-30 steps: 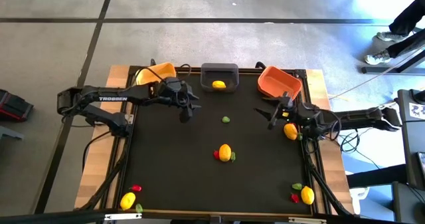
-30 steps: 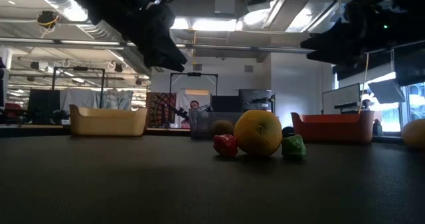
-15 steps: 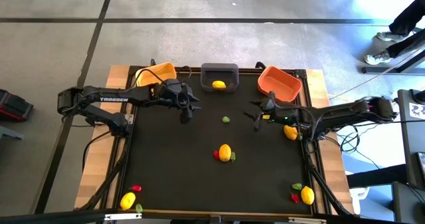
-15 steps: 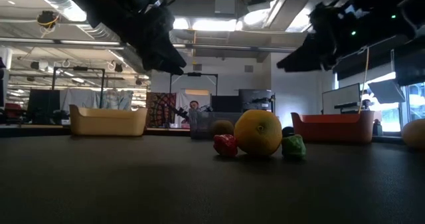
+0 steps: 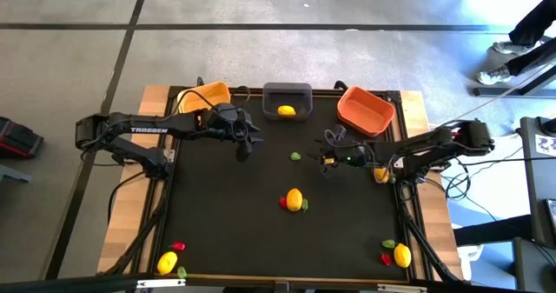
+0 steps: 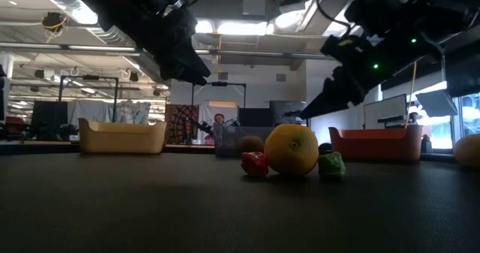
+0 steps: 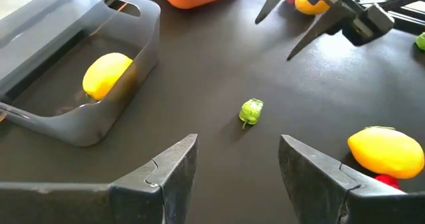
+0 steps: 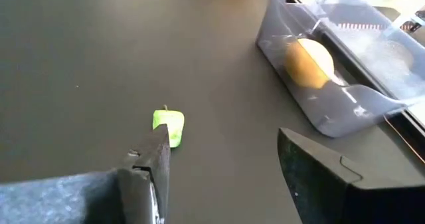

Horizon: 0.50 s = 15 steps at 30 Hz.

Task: Sort produce into baskets
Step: Put the green chili pepper into the orange bin

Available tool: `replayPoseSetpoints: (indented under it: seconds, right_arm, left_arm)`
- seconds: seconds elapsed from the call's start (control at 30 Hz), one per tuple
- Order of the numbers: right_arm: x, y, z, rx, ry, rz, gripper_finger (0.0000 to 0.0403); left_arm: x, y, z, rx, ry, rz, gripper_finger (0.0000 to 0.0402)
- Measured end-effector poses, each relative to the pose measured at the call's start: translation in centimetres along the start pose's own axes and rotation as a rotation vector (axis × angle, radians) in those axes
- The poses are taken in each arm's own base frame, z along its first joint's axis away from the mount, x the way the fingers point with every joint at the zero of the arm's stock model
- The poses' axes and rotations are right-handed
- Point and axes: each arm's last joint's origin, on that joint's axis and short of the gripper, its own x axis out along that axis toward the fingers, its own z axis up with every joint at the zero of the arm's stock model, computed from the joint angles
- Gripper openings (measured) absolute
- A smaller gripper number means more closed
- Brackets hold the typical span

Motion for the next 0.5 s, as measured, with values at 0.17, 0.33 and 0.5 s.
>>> replayPoseSetpoints:
  seconds: [0.17,0.33,0.5]
  right_arm:
    - [1.6,0.4,0.2,-0.052,0.035,0.008,0.0214]
    - [3.6,-0.2,0.4,-0.026,0.074,0.058,0.0214]
    - [5.2,-0.5,0.4,0.019,0.106,0.139,0.0214]
  left_arm:
    - [0.0,0.1,0.0,-0.003,-0.005,0.036,0.0203]
    - [0.0,0.1,0.0,-0.003,-0.006,0.043,0.0203]
    - [0.0,0.1,0.0,-0.025,-0.007,0.043,0.0203]
